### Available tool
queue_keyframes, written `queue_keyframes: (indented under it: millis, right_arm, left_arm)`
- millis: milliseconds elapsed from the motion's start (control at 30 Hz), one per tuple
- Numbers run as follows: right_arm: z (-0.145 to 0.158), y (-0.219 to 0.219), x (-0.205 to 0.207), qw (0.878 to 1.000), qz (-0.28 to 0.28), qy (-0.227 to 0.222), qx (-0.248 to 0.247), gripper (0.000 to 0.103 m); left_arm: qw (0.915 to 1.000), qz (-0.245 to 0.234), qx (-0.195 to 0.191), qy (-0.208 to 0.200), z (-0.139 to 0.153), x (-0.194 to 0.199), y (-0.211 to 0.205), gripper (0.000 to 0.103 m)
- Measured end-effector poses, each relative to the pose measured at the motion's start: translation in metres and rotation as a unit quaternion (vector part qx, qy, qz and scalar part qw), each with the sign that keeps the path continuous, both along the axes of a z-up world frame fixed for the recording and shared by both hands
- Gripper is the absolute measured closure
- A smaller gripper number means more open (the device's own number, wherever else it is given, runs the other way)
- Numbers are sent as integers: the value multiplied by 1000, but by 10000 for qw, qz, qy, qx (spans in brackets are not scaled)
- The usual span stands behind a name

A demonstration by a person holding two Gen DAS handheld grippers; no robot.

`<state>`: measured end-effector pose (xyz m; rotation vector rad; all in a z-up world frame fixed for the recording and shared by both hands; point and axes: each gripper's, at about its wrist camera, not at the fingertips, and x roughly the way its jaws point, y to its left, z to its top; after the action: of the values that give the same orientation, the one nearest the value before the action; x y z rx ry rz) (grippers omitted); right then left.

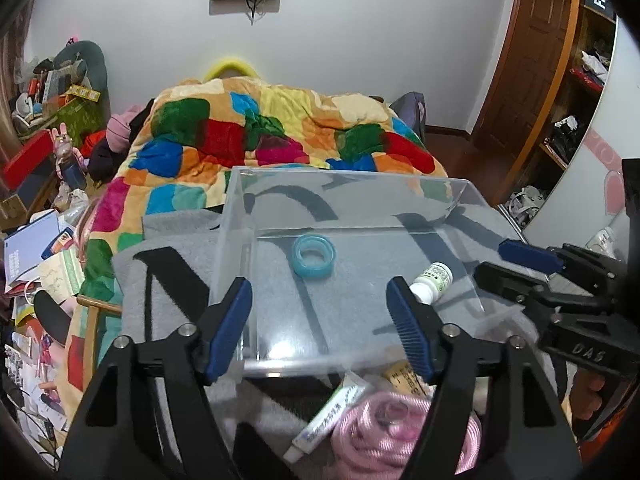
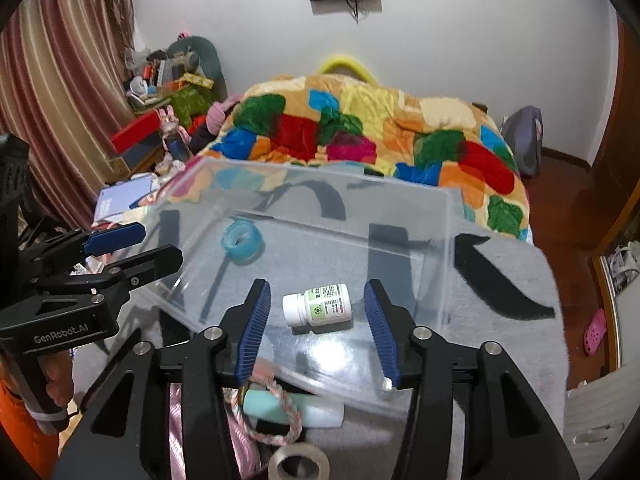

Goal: Organize objects
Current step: 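Drop blue tape roll in box with left gripper while right drops pill bottle, then place bagged pink rope in box with left gripper while right carries white tape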

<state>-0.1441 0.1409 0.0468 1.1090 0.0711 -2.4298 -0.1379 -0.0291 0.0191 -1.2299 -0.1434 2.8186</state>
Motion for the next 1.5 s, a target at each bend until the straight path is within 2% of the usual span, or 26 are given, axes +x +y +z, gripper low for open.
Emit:
queue_keyframes:
  millis: [67, 167, 333, 433, 667, 733, 867, 967, 1100, 1267, 1333, 1500]
  right_arm:
    - [6, 6, 9, 10000, 0, 81, -48, 55]
    - [11, 16, 24, 9998, 17, 195, -61, 53]
    - [5, 25, 54, 9993, 52, 346, 145, 44]
    - [-10, 23, 71, 9986, 180, 330, 381, 39]
    - [-49, -12, 92, 9927, 506, 312, 1052, 35]
    - [-55, -19, 101, 9930, 630, 279, 963, 35]
    - [-53, -34, 122, 9895, 968, 499, 947, 35]
    - [-49, -31, 128, 9904, 1053, 466, 764, 35]
    - [-41, -1, 121, 9949, 686, 443, 590, 35]
    - [-41, 35, 104, 9978, 212, 266, 569, 34]
    - [-45, 40, 102, 9983, 128, 140, 557, 34]
    - [-55, 34, 94, 9990, 197, -62, 404, 34]
  left_arm:
    - [10000, 31, -8, 46, 2, 9, 0, 23]
    - [9999, 64, 67, 71, 2, 25, 0, 15]
    - [10000, 5, -93, -3, -9, 52, 10, 14]
    - [9998, -49, 3, -169, -20, 64, 13, 14]
    - [9993, 14, -11, -386, -35, 84, 12, 14]
    - [9991, 25, 48, -424, -37, 88, 12, 13]
    - [9987, 91, 111, -486, -39, 88, 12, 9]
    - [9982, 73, 225, -547, -40, 85, 18, 9]
    - [9980, 16, 247, -587, -41, 76, 35, 7]
    - [9979, 143, -114, -619, -54, 69, 56, 6]
    - [9972, 219, -278, -659, -63, 70, 60, 6]
    - [9978, 174, -176, -612, -68, 82, 48, 5]
